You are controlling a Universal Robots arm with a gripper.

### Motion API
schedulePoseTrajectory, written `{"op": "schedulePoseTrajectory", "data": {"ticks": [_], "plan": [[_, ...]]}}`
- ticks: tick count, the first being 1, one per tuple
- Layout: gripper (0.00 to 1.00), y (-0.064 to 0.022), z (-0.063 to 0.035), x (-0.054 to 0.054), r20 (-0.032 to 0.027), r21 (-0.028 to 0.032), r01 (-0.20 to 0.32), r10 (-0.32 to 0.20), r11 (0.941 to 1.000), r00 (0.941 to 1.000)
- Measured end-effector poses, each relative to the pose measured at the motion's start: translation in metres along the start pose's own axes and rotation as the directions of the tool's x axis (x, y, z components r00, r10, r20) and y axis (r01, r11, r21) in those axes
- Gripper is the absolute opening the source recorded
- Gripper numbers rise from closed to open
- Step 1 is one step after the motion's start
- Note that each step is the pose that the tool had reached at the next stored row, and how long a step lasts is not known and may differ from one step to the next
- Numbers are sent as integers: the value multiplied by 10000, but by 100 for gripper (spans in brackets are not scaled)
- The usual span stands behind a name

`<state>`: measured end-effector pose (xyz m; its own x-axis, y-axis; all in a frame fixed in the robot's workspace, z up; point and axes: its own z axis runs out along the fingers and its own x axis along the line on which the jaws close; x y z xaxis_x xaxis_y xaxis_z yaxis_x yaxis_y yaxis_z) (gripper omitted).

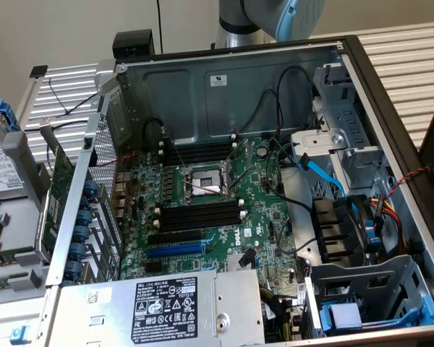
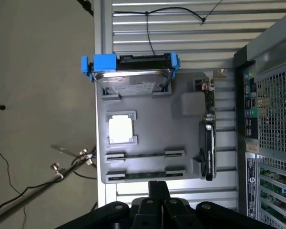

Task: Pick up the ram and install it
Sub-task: 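Pick up the ram and move it above insertion slot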

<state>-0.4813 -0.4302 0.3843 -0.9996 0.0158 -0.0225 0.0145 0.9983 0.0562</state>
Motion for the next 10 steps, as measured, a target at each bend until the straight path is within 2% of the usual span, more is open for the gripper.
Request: {"op": "schedulePoseTrajectory", "data": {"ticks": [5, 10], "plan": [[11, 0, 0, -1, -50, -22, 908, -908, 9959, 9959], [11, 0, 0, -1, -98, -49, 1807, -1808, 9835, 9835]]}}
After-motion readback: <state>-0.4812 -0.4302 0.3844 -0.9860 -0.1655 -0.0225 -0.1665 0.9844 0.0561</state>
